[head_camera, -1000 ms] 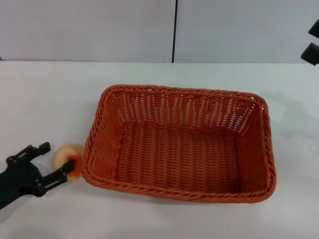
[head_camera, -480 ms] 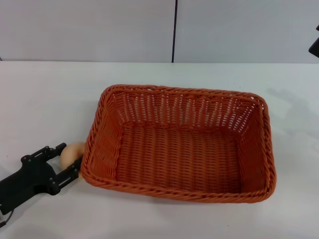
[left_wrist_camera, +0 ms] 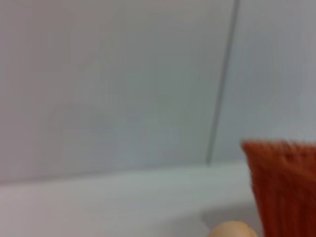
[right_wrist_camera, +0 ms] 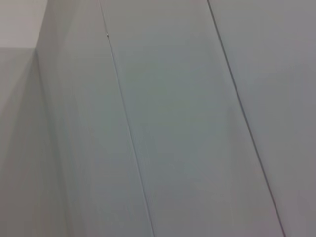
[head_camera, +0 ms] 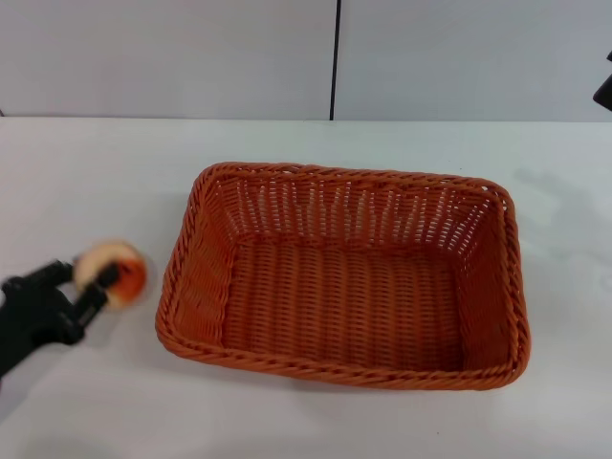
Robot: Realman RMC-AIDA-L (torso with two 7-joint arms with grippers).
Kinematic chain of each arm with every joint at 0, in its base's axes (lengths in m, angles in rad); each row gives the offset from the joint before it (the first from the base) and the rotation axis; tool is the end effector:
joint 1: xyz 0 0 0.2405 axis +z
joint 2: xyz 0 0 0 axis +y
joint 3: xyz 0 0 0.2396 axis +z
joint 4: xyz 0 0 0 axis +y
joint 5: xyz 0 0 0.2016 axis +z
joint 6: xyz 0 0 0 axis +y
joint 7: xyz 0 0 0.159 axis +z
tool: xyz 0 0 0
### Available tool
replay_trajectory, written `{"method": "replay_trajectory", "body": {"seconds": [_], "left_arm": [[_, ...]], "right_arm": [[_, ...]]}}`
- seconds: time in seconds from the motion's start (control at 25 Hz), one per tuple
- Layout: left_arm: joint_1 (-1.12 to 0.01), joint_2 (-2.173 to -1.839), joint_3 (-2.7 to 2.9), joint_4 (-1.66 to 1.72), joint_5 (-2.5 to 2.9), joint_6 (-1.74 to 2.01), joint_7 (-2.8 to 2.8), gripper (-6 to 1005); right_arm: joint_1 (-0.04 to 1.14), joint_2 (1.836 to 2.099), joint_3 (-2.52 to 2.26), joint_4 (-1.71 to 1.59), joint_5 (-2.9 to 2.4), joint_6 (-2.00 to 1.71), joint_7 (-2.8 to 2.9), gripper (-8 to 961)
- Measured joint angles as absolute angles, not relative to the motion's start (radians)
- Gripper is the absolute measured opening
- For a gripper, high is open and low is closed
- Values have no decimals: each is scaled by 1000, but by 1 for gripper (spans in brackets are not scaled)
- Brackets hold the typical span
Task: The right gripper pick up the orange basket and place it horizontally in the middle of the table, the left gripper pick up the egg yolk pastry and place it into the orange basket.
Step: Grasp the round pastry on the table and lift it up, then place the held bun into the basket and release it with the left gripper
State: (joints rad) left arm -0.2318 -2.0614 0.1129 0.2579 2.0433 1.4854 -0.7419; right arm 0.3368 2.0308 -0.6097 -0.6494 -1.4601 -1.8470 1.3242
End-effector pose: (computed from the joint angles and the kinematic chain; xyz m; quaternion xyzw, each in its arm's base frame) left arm -0.3542 0.2259 -0.0061 -0.8329 -0.2823 -0.2840 0.3821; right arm 0.2397 0.2822 0.0849 -0.8273 0.1670 0.4904 0.2172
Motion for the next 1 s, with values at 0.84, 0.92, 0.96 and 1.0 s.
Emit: {"method": "replay_trajectory", "body": {"seconds": [0.84,0.92,0.96,1.0], "left_arm": [[-405,-2068,124,204,2053,1868,-809,158],[-417,-2069,150,185,2054,1849,-806,167],[-437,-2070,181,148,2054,1808,-805,171],[-437,-2070,181,148,2054,1808,-805,175]], "right_arm": [[332,2034,-590,-649,-1460,-1859,1323,723],[331,2034,-591,-649,-1461,-1863,1322,723],[330,2034,-591,-649,-1462,-1865,1321,723],[328,2034,-590,-649,-1462,-1867,1321,723]]}}
